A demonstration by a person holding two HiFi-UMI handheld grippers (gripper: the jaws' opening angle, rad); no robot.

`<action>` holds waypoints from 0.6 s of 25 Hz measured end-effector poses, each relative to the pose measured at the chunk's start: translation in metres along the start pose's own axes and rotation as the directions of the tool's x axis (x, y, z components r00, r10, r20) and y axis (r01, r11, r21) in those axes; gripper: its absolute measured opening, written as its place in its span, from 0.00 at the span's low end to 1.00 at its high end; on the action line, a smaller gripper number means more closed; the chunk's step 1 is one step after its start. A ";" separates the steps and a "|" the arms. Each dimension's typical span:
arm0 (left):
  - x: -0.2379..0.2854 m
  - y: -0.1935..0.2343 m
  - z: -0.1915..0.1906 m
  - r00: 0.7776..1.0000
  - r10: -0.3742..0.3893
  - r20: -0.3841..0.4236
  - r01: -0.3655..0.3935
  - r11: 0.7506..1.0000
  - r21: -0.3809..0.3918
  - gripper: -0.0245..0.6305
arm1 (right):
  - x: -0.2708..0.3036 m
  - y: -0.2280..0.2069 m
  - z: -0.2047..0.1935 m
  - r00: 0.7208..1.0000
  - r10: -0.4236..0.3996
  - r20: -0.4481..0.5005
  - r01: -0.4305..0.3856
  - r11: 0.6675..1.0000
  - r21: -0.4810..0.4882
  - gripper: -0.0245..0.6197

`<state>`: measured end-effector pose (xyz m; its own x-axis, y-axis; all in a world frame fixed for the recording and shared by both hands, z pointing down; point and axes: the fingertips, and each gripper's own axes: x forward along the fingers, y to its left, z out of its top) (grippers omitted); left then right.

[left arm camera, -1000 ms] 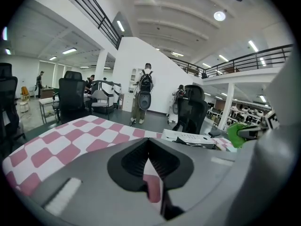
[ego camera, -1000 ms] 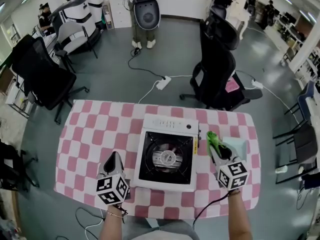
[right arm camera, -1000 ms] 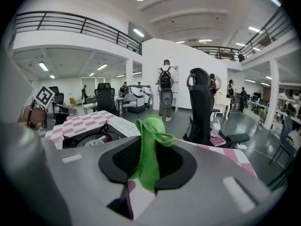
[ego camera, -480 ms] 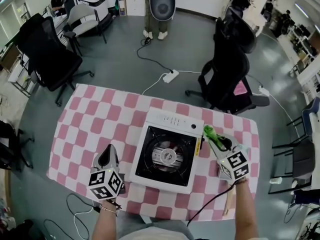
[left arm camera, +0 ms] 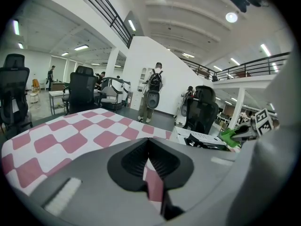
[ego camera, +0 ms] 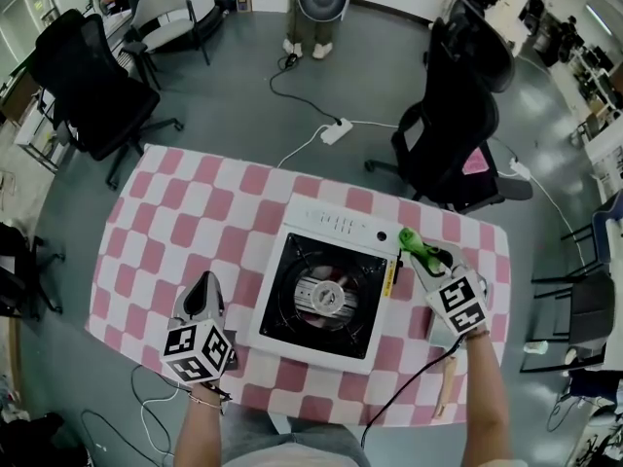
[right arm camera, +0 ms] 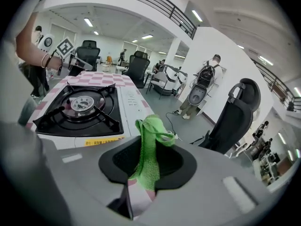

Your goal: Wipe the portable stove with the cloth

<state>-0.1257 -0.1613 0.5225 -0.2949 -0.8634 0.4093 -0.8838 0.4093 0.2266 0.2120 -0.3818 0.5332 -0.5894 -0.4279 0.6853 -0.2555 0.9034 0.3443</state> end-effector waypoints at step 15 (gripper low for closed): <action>-0.009 0.009 -0.009 1.000 0.007 -0.016 -0.007 1.000 -0.003 0.04 | 0.028 -0.012 0.000 0.993 -0.013 -0.114 -0.012 0.977 -0.214 0.19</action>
<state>-0.1282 -0.1477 0.5287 -0.2952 -0.8558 0.4247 -0.8806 0.4162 0.2267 0.1985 -0.4049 0.5476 -0.4951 -0.4396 0.7495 -0.0787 0.8817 0.4652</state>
